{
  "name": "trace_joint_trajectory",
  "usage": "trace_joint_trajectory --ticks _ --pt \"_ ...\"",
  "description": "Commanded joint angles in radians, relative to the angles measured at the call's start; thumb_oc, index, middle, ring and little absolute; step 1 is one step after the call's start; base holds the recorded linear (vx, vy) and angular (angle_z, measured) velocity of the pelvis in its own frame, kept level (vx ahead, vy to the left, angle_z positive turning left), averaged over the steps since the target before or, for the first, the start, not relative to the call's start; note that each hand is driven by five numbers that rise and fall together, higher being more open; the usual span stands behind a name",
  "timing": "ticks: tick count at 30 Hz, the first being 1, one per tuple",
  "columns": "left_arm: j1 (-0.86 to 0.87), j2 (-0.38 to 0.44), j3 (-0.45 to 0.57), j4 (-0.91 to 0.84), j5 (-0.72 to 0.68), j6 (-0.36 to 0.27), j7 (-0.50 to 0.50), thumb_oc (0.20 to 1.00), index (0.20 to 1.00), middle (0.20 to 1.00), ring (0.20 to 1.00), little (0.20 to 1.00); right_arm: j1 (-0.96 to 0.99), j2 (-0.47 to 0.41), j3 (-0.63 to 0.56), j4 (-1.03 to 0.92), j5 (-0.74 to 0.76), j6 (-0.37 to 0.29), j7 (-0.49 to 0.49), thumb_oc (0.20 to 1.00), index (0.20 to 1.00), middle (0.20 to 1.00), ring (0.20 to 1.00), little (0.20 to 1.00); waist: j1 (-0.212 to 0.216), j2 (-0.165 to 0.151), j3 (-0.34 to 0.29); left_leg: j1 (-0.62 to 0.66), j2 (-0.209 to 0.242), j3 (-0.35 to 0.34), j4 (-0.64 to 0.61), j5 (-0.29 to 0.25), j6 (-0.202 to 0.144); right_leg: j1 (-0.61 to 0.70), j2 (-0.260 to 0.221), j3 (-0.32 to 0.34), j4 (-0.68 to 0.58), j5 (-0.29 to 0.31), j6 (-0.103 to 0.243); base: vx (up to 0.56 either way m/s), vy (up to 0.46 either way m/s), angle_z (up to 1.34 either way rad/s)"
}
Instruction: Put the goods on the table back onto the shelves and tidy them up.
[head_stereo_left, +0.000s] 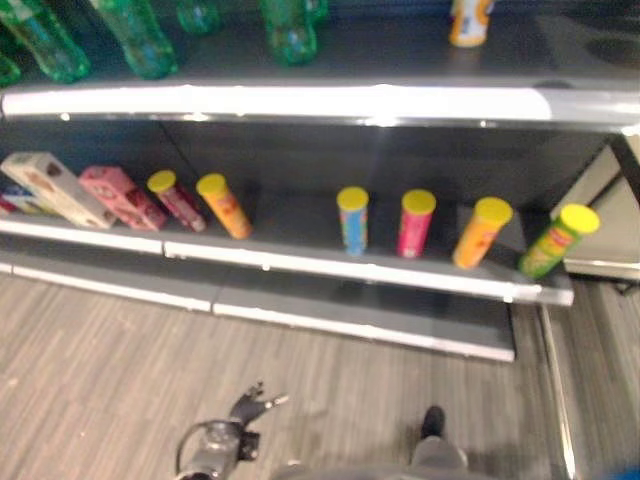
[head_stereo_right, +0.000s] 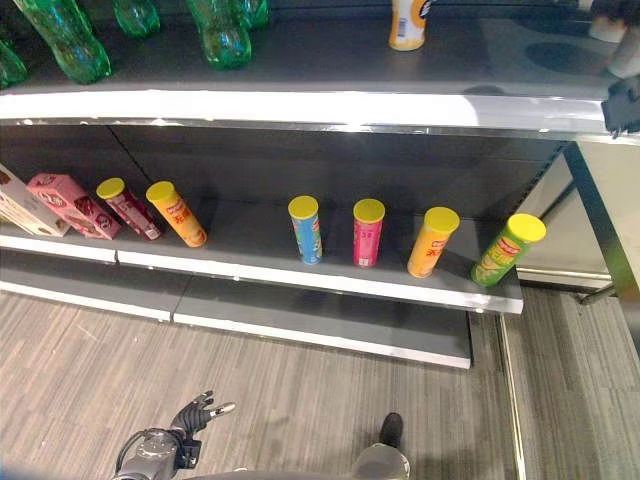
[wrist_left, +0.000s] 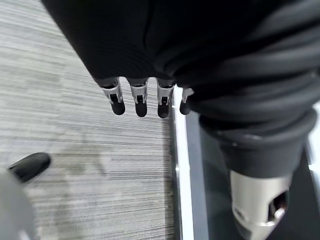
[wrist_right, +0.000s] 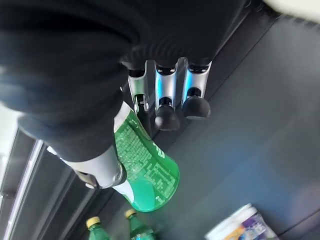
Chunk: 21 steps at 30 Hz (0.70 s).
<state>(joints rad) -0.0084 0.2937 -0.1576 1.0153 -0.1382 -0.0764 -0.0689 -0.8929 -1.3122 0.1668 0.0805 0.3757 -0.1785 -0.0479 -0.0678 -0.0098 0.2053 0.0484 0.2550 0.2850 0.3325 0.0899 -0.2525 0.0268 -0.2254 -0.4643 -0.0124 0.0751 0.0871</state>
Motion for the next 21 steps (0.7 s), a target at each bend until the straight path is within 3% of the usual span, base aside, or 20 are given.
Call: trace_joint_trajectory --ticks 1,2,3,6,9,15,21 --pt "-0.008 0.076 -0.078 -0.074 -0.029 -0.009 0.0 1.0 1.0 1.0 1.0 1.0 -0.083 -0.04 0.053 0.049 0.089 0.001 0.023 0.2 0.2 0.2 0.2 0.2 0.028 -0.08 0.001 -0.065 -0.02 0.004 0.238 -0.019 -0.009 0.055 0.025 0.041 -0.075 -0.115 0.024 0.23 -0.255 0.58" --pt "-0.003 0.082 -0.08 -0.07 -0.028 -0.004 -0.01 1.0 1.0 1.0 1.0 1.0 -0.095 -0.056 0.095 0.082 0.105 0.017 0.047 0.2 0.2 0.2 0.2 0.2 0.027 -0.074 -0.006 -0.042 0.031 0.042 0.139 -0.011 -0.009 0.065 0.055 0.039 -0.075 -0.136 0.028 0.3 -0.045 0.49" --pt "0.013 0.078 -0.077 -0.056 -0.014 -0.009 -0.015 1.0 1.0 1.0 1.0 1.0 -0.155 -0.068 0.188 0.099 0.122 0.015 0.072 0.2 0.2 0.2 0.2 0.2 0.034 -0.049 -0.024 -0.008 0.021 0.075 -0.186 -0.058 0.012 0.048 0.069 0.059 -0.075 -0.137 0.048 0.29 0.084 0.27" --pt "0.022 0.078 -0.09 -0.045 -0.009 -0.011 -0.017 1.0 1.0 1.0 1.0 1.0 -0.173 -0.083 0.205 0.134 0.143 0.017 0.082 0.2 0.2 0.2 0.2 0.2 0.021 -0.024 -0.052 0.049 -0.01 0.085 -0.358 -0.044 0.026 0.055 0.088 0.077 -0.075 -0.141 0.056 0.12 0.118 -0.82" --pt "0.023 0.076 -0.088 -0.04 -0.001 -0.017 -0.014 1.0 1.0 1.0 1.0 1.0 -0.211 -0.077 0.248 0.138 0.158 0.012 0.087 0.2 0.2 0.2 0.2 0.2 0.011 -0.019 -0.071 0.092 -0.042 0.14 -0.405 -0.047 0.037 0.051 0.077 0.104 -0.075 -0.115 0.072 0.1 0.152 -0.83" --pt "0.038 0.075 -0.076 -0.041 0.016 -0.027 -0.013 1.0 1.0 1.0 1.0 1.0 -0.196 -0.073 0.192 0.021 0.156 -0.01 0.078 0.2 0.2 0.2 0.2 0.2 -0.016 -0.026 -0.076 0.119 -0.103 0.217 -0.42 -0.105 0.085 0.009 0.024 0.156 -0.068 -0.04 0.116 0.04 0.192 -0.6" --pt "0.032 0.084 -0.088 -0.059 0.03 -0.031 -0.023 1.0 1.0 1.0 1.0 1.0 -0.193 -0.057 0.158 -0.01 0.177 -0.03 0.075 0.2 0.2 0.2 0.2 0.2 -0.015 -0.035 -0.075 0.119 -0.132 0.219 -0.42 -0.126 0.109 -0.011 -0.031 0.144 -0.042 -0.007 0.143 -0.01 0.131 -0.12"
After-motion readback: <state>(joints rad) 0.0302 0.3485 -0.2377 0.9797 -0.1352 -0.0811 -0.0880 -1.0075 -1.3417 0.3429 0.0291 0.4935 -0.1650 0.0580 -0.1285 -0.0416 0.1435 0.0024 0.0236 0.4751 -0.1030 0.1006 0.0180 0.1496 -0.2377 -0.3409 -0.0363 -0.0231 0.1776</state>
